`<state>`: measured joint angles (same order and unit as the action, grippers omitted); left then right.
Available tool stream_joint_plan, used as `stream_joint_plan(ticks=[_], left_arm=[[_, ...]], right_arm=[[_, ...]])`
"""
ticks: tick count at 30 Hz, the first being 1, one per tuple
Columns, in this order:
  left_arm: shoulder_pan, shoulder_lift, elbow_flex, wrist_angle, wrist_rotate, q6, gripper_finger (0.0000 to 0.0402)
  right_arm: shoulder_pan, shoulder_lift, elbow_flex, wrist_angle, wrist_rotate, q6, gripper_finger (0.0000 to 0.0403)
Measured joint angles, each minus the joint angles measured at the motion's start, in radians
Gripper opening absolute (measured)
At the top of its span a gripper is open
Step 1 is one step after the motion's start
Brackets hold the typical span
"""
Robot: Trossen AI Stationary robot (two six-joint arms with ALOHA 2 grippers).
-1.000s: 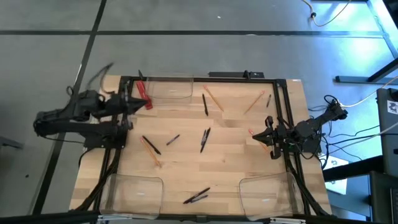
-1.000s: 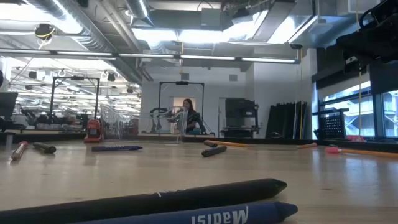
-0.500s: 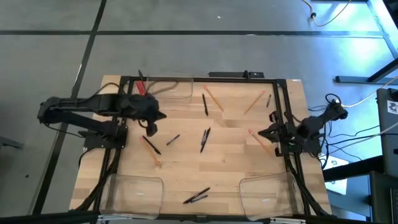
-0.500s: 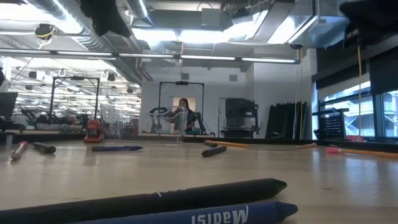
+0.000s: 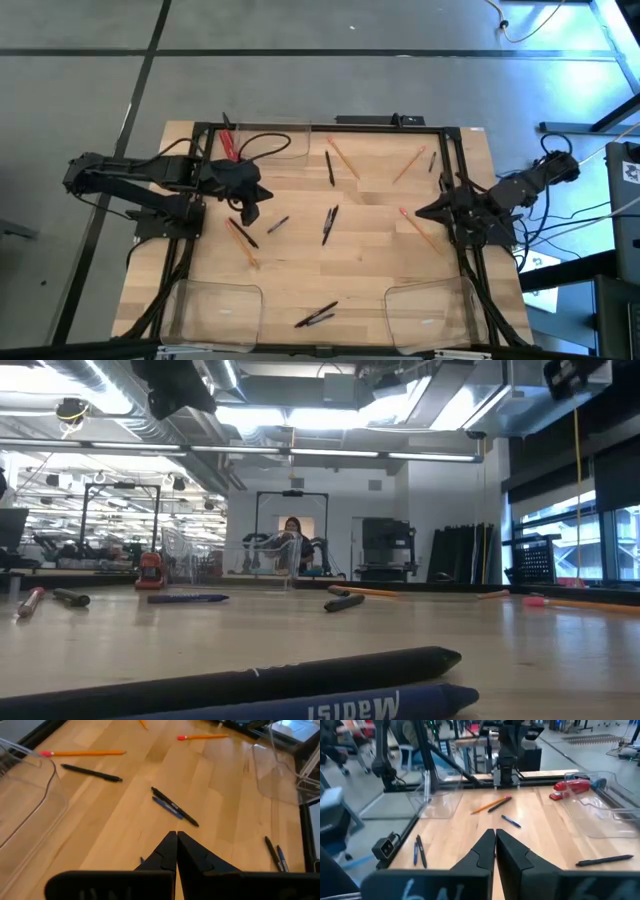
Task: Sort crayons/erasers/pens/pencils in bins
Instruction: Put the blue crayon into the top transparent bin
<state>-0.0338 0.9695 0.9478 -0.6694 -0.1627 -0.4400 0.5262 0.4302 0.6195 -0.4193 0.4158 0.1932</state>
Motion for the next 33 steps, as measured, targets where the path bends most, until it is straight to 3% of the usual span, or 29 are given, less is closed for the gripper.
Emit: stream_joint_plan(ticks=[10, 20, 33], left_arm=[[0.000, 0.000, 0.000, 0.034, -0.011, -0.036, 0.0000], [-0.034, 0.057, 0.000, 0.025, -0.002, -0.121, 0.0006], [-0.030, 0.150, 0.000, -0.020, 0.027, -0.306, 0.0129]], right_arm=[[0.000, 0.209, 0.214, -0.119, -0.029, -0.016, 0.0017], [0.000, 0.247, 0.267, -0.149, -0.028, -0.019, 0.0017], [0.000, 0.249, 0.265, -0.151, -0.028, -0.021, 0.0017]])
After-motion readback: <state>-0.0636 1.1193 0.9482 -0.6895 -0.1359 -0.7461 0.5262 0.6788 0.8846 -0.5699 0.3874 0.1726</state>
